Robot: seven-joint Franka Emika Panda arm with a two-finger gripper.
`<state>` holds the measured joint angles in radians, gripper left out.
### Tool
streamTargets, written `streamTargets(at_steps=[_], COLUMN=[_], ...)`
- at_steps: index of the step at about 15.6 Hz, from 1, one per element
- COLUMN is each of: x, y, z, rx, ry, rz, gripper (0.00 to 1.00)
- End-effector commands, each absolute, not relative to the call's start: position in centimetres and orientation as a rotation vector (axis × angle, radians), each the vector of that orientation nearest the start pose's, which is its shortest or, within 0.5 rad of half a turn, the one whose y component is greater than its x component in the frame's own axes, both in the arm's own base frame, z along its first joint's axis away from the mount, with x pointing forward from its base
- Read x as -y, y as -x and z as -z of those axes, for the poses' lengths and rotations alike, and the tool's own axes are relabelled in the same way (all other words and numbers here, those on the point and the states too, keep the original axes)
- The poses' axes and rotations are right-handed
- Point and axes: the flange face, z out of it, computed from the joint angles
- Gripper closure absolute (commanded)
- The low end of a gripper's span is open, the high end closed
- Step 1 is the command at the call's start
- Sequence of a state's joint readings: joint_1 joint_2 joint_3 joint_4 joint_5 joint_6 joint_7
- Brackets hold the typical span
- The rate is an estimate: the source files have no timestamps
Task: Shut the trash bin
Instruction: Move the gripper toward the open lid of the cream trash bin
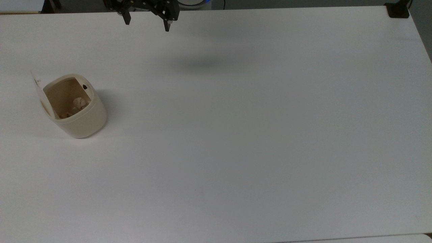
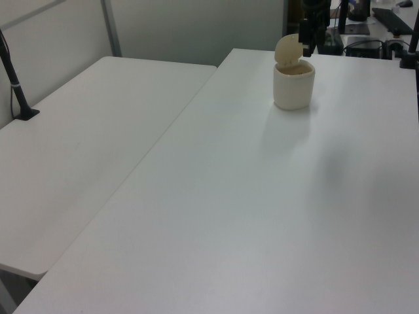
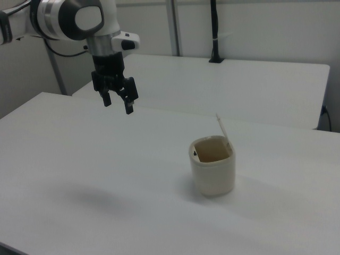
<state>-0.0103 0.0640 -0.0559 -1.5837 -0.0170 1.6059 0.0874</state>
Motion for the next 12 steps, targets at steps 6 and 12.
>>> streamTargets(at_steps=[6,12], x=[5.8,9.7], y=[-56.7,-58.2], z=[-59.8,-60.9], rx=[-0.229,-0.368], ry=[3.139,3.099], rz=[-0.022,0.143], gripper=[0.06,0.91])
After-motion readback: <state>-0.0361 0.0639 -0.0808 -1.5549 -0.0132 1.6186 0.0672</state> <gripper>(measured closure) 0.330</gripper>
